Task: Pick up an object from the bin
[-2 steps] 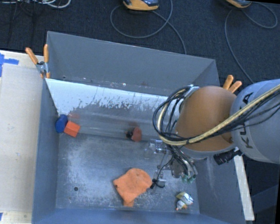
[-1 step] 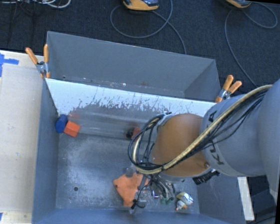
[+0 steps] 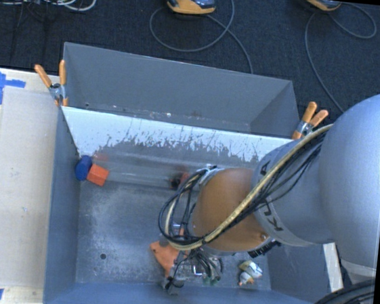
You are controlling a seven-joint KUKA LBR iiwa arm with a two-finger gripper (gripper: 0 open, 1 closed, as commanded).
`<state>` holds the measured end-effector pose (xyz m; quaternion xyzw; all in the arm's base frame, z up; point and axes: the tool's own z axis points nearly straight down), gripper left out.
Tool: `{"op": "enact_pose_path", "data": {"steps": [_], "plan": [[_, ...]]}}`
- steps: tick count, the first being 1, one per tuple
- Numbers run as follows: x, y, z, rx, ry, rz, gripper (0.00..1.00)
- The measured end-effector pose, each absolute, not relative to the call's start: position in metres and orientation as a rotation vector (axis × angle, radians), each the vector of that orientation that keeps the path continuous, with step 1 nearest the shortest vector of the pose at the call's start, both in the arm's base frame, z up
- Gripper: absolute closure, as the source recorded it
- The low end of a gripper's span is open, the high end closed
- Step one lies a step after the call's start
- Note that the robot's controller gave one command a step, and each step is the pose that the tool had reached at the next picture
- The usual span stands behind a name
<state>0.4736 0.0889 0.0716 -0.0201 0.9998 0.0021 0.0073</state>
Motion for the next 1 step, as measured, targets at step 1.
{"op": "enact_pose_path", "data": {"steps": [1], "plan": [[0.4794,0.0700,0.1033,0.219,3.143,0.000,0.00]]}}
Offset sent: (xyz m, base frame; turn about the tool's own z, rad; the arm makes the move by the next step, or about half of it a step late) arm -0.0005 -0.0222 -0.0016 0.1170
